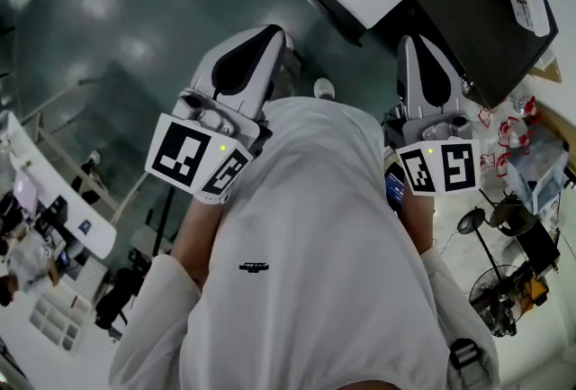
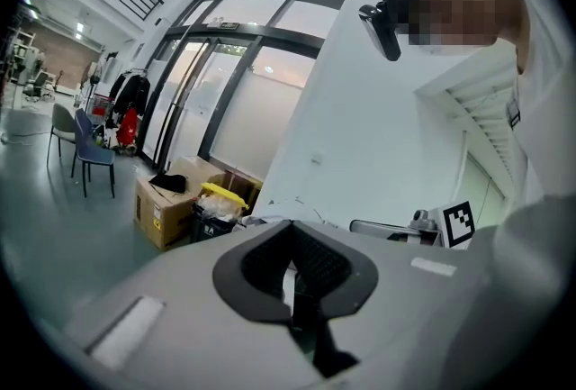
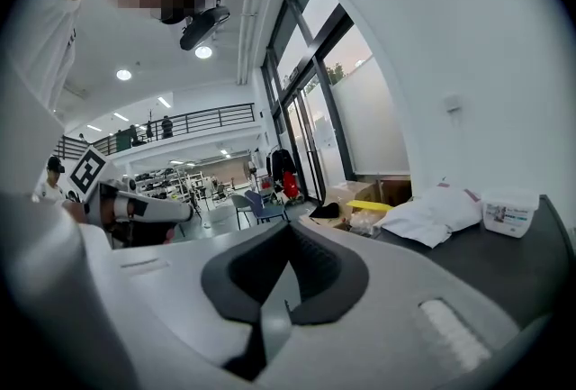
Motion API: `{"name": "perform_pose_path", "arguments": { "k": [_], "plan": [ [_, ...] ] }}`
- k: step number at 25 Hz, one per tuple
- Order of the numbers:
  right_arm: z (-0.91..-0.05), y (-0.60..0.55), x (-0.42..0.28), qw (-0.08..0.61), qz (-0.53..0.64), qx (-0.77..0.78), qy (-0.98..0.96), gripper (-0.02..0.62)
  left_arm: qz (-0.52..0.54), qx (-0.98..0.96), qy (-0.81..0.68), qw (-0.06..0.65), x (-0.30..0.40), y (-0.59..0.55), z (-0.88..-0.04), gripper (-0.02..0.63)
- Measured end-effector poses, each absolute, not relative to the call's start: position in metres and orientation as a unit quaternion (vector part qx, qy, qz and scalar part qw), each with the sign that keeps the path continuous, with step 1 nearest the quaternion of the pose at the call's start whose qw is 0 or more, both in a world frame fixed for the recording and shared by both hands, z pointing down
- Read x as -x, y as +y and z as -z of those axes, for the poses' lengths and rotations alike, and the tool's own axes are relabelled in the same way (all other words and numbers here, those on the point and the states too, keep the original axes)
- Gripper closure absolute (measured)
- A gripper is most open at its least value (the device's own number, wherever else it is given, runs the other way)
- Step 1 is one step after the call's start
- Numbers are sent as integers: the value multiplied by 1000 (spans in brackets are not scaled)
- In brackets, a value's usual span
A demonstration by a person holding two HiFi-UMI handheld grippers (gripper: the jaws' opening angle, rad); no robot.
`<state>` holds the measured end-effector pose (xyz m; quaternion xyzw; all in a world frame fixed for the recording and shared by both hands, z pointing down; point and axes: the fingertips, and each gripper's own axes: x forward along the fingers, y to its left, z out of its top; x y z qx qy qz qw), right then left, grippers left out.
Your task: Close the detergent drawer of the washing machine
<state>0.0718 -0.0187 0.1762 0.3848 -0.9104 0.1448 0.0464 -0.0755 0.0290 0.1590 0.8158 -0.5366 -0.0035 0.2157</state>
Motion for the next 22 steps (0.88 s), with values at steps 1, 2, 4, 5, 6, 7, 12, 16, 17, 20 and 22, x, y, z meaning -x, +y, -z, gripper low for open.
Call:
{"name": "perform_pose_path", "arguments": {
  "k": [1, 2, 4, 5, 6, 7, 12, 16, 17, 20, 22],
  "plan": [
    [-174, -21, -68, 46, -142, -391, -908, 601, 5, -819, -532, 217, 80, 26, -160, 594],
    [-173, -23, -63, 46, -140, -398, -906, 601, 7, -821, -527, 218, 85, 22, -161, 593],
    [-172, -26, -55, 45, -137, -409, -901, 601, 8, -828, -515, 220, 94, 15, -166, 593],
    [-171, -27, -51, 44, -135, -415, -899, 601, 8, -832, -509, 221, 98, 11, -168, 592],
    [-170, -27, -48, 43, -132, -419, -897, 601, 9, -836, -502, 220, 101, 9, -170, 592],
    [-169, -27, -45, 42, -129, -425, -895, 601, 10, -840, -495, 220, 104, 6, -171, 593],
    [-175, -35, -38, 62, -119, -465, -875, 601, 11, -861, -458, 219, 116, -16, -180, 592],
    [-187, -34, -50, 78, -129, -494, -856, 601, -10, -876, -425, 228, 107, -31, -198, 594],
    [-190, -33, -54, 82, -132, -495, -855, 601, -17, -877, -419, 233, 103, -34, -204, 593],
    [-203, -37, -59, 91, -149, -498, -849, 601, -42, -882, -400, 245, 91, -42, -220, 593],
    [-206, -41, -62, 87, -158, -502, -846, 601, -52, -886, -389, 247, 83, -45, -224, 593]
  ]
}}
